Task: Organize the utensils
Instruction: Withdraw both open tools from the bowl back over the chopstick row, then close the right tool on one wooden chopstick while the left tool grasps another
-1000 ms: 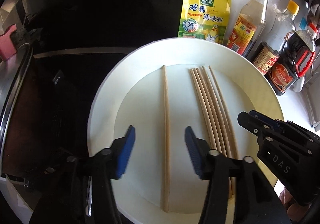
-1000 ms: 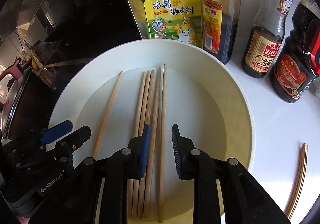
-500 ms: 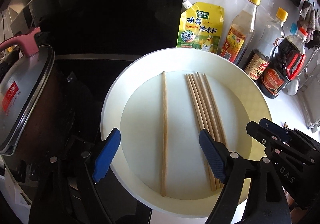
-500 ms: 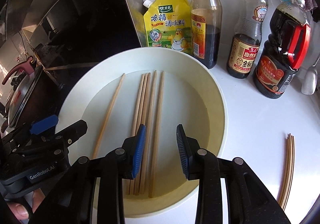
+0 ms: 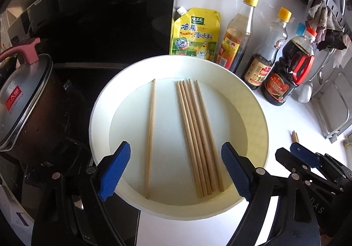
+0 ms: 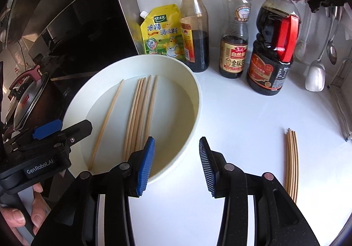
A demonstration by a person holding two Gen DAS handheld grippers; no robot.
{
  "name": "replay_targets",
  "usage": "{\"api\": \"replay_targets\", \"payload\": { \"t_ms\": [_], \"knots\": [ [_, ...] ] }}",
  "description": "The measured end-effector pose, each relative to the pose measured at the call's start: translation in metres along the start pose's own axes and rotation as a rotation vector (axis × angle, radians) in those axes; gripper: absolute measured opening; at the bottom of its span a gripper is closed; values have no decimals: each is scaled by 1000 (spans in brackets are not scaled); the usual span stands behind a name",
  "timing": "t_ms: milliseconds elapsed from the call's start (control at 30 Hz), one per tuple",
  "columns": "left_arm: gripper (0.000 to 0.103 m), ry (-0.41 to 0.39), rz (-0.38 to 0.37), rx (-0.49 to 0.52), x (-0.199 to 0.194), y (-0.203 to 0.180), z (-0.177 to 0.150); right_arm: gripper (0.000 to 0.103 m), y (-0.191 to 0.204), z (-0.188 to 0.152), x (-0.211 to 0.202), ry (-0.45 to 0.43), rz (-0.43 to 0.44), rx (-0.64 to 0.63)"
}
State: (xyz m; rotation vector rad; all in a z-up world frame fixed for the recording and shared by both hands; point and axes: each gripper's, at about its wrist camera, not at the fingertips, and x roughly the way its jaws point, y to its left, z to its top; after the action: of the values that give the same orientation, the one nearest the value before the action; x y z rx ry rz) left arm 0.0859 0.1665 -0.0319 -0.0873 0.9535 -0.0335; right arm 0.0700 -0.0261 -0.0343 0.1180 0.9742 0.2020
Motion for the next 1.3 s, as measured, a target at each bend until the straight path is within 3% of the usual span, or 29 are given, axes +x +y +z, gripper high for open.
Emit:
{"api": "replay_targets", "payload": {
  "t_ms": [667, 933, 1300],
  "knots": [
    [86, 33, -119, 129, -14, -122, -50, 42, -149, -85, -66, -18, -178, 195],
    [89, 68, -148, 176, -3, -171, -74, 42, -195, -107, -57, 6, -234, 212],
    [90, 120, -121, 188, 26, -201, -98, 43, -208, -118, -22, 29, -186, 153]
  ]
}}
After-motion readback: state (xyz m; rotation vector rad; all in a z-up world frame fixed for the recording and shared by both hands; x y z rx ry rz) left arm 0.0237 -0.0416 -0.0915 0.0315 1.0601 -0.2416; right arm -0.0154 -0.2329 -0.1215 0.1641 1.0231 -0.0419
